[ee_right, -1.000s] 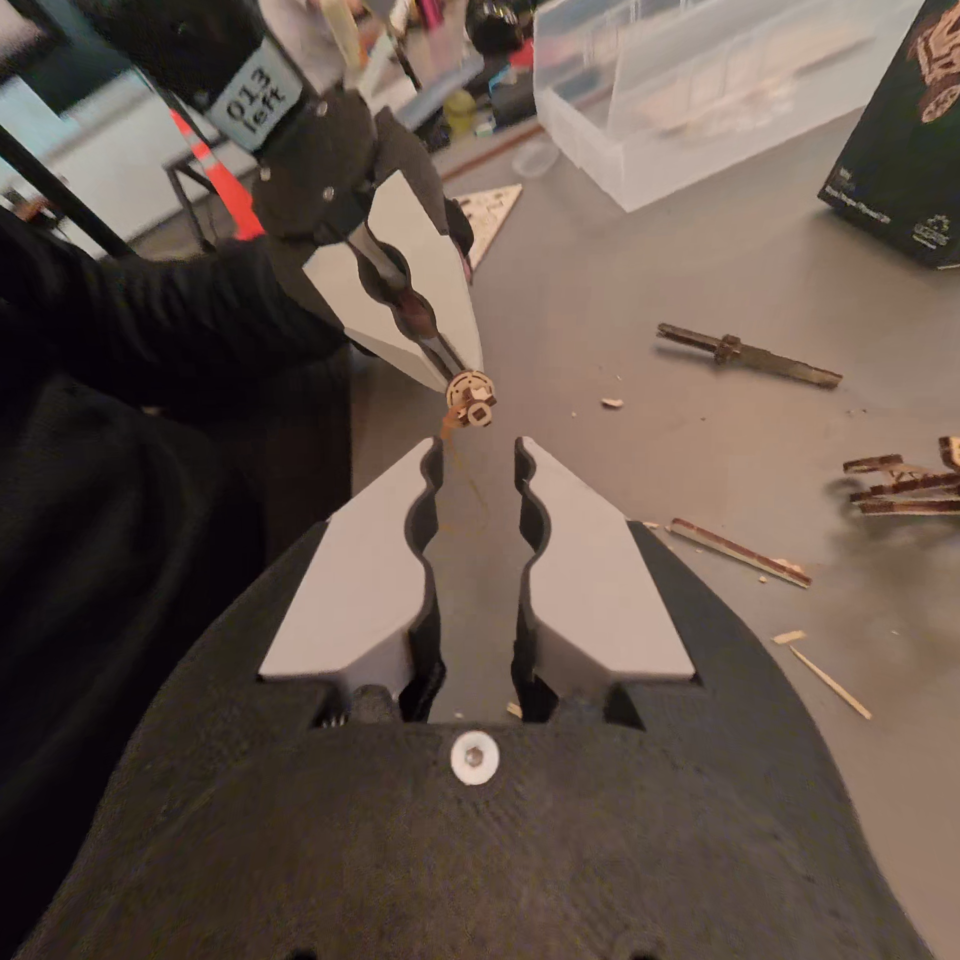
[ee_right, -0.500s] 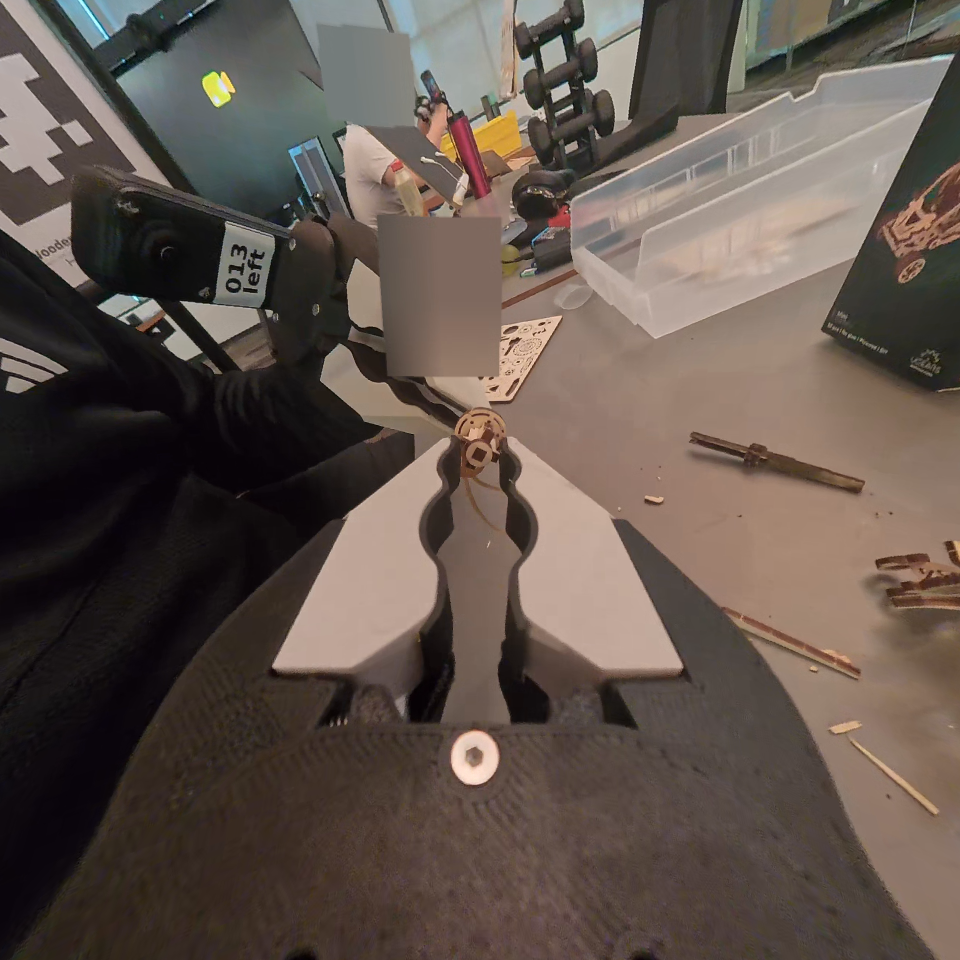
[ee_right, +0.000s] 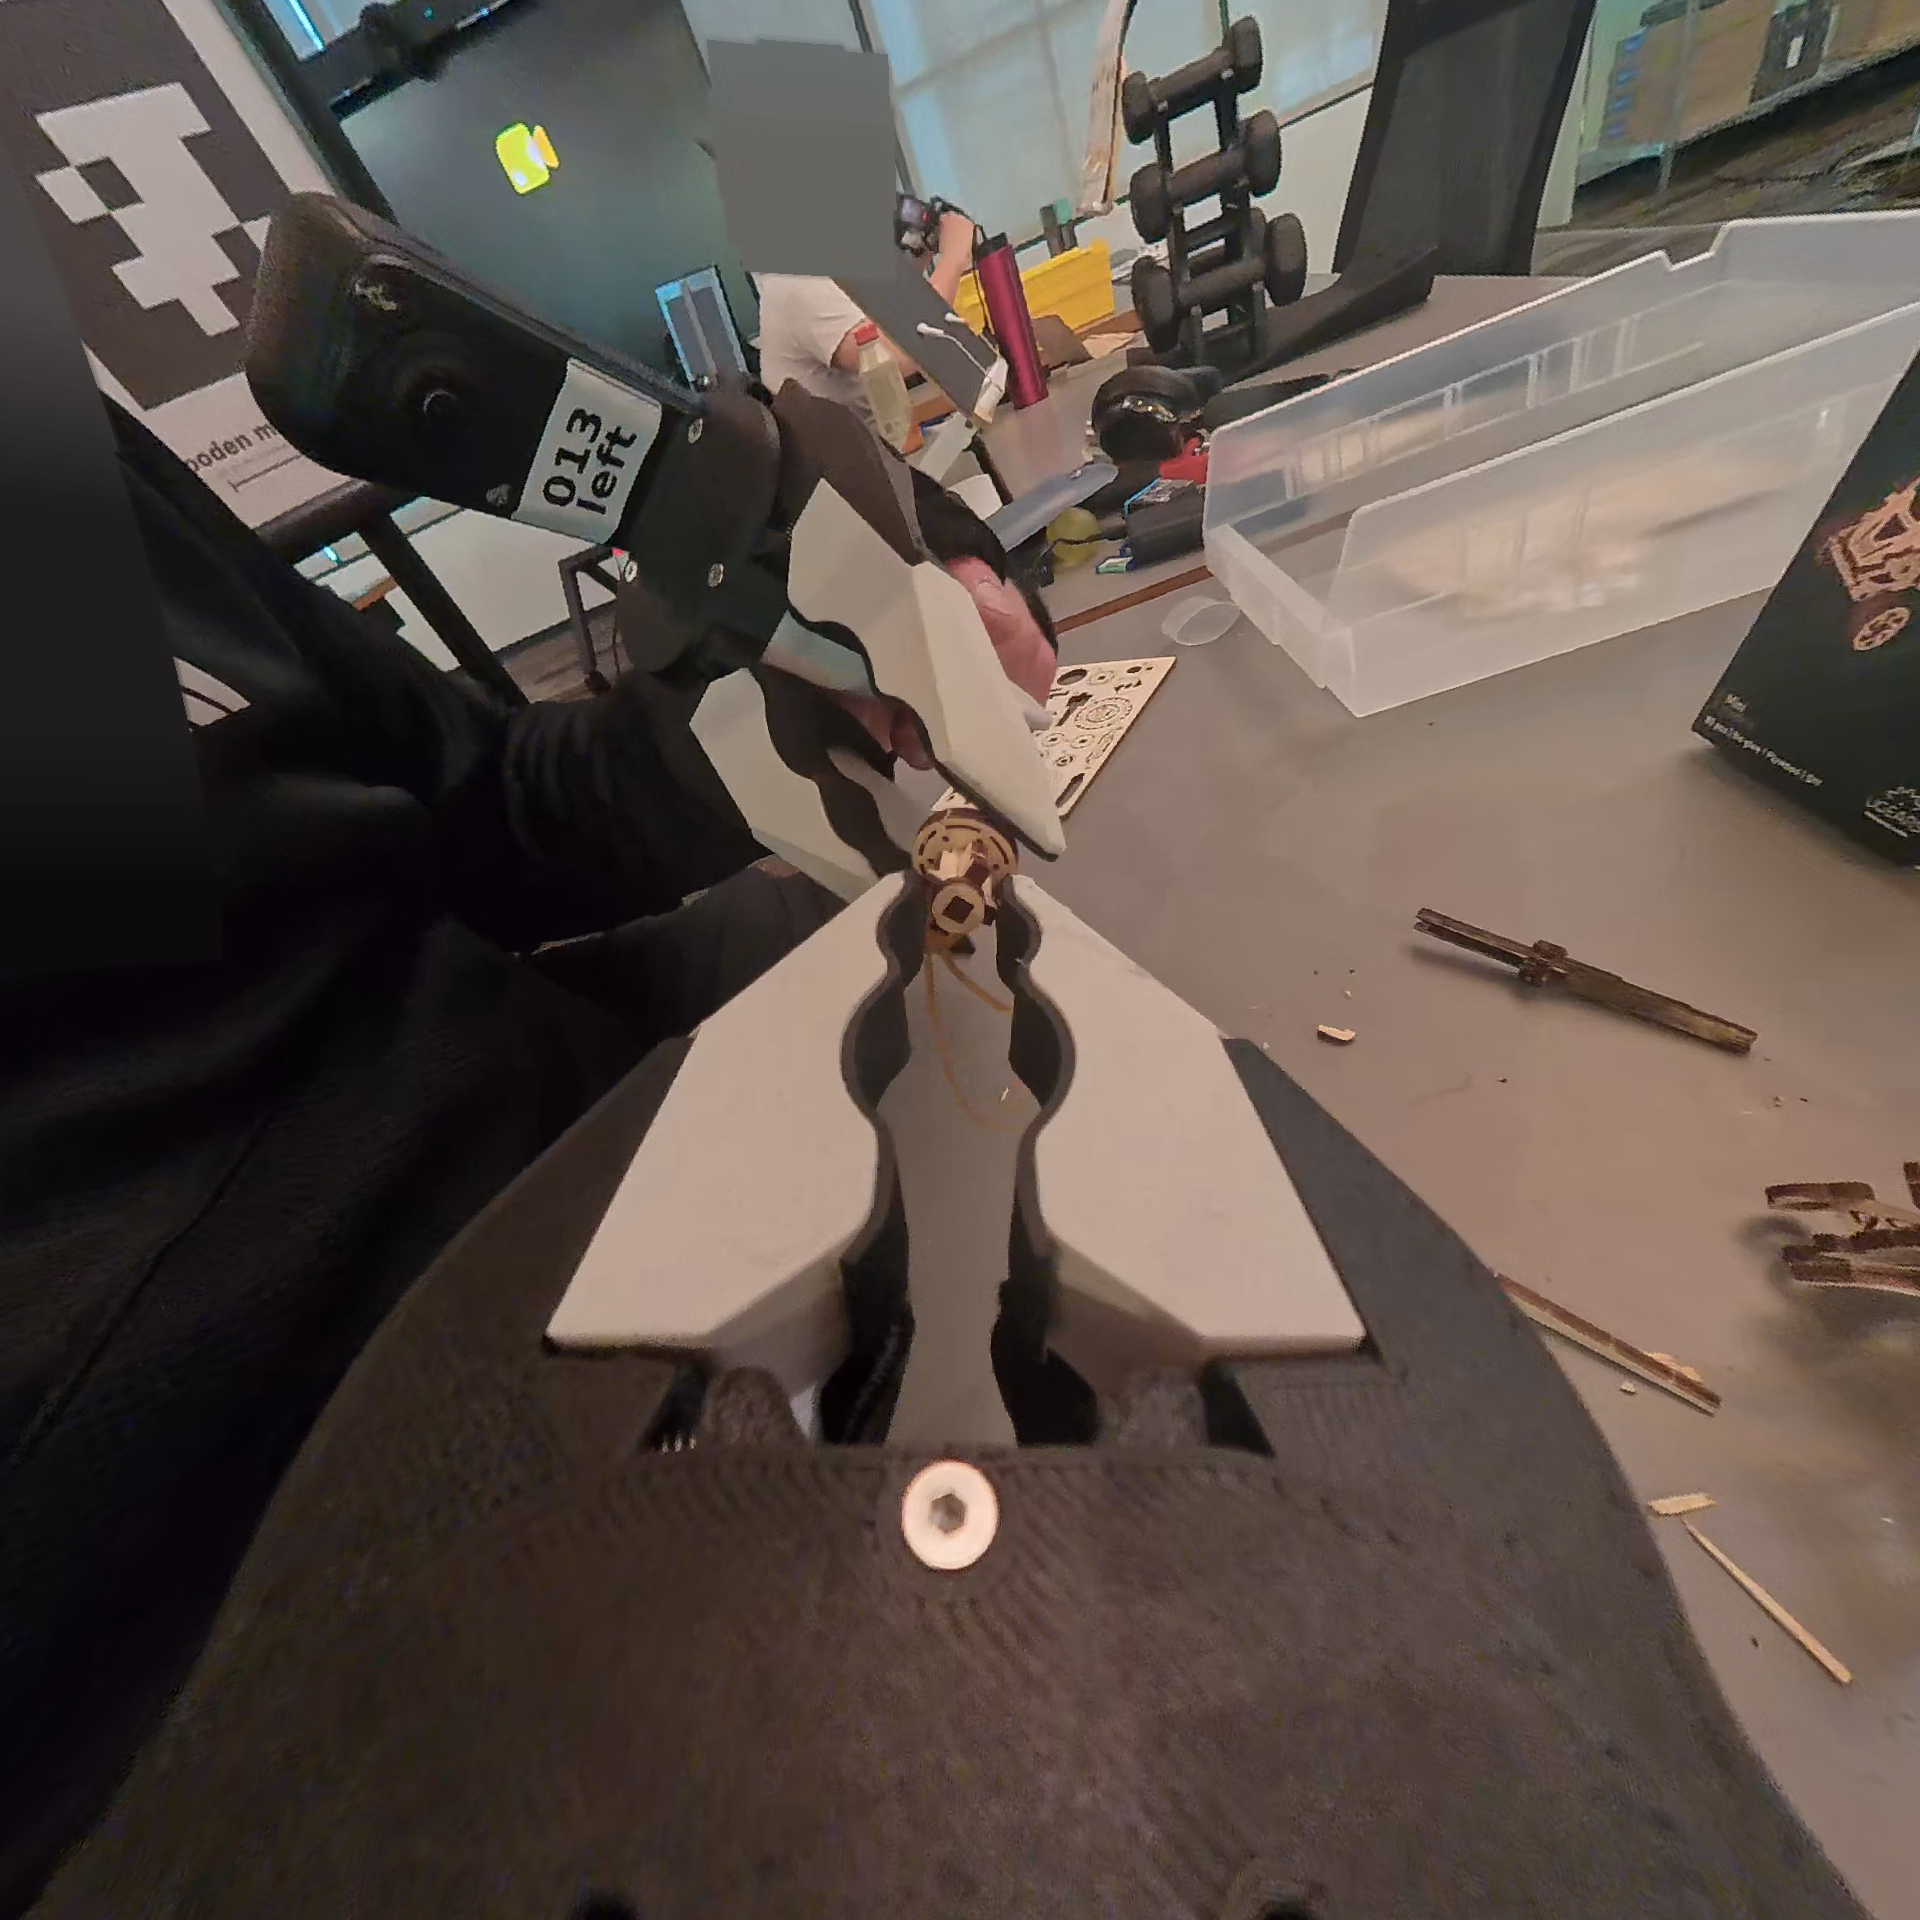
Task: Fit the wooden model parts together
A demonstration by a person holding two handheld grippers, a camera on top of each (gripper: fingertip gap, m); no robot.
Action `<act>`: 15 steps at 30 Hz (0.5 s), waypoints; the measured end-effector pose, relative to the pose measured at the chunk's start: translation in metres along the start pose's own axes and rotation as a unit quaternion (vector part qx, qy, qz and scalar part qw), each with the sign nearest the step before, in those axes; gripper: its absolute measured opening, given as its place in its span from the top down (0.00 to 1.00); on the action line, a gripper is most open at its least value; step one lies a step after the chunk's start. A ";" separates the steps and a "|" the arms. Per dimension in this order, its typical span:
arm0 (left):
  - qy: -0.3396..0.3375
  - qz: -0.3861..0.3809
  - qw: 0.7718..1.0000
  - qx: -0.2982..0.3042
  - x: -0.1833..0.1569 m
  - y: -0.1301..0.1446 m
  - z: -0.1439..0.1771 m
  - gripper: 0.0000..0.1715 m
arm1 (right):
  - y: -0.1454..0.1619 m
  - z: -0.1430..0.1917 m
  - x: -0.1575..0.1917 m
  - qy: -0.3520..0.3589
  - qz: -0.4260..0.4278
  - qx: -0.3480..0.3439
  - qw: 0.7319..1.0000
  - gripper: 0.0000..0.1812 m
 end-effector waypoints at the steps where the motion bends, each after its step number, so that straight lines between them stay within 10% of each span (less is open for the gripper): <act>1: 0.000 -0.006 1.000 -0.001 0.000 -0.001 0.000 0.88 | 0.000 0.000 0.001 -0.001 -0.001 0.002 1.000 0.94; 15: 0.018 0.054 0.998 -0.031 0.004 -0.008 0.008 0.81 | -0.010 0.003 0.002 -0.006 -0.010 -0.025 1.000 0.94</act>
Point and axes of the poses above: each gripper's, where its closed fingertips meet, z back along the fingers, y out of its underside, x = y × z across the jaws, the point moved 3 cm from there along z, back along the fingers, and after that the axes turned 2 degrees about -x, right-handed, at the moved point
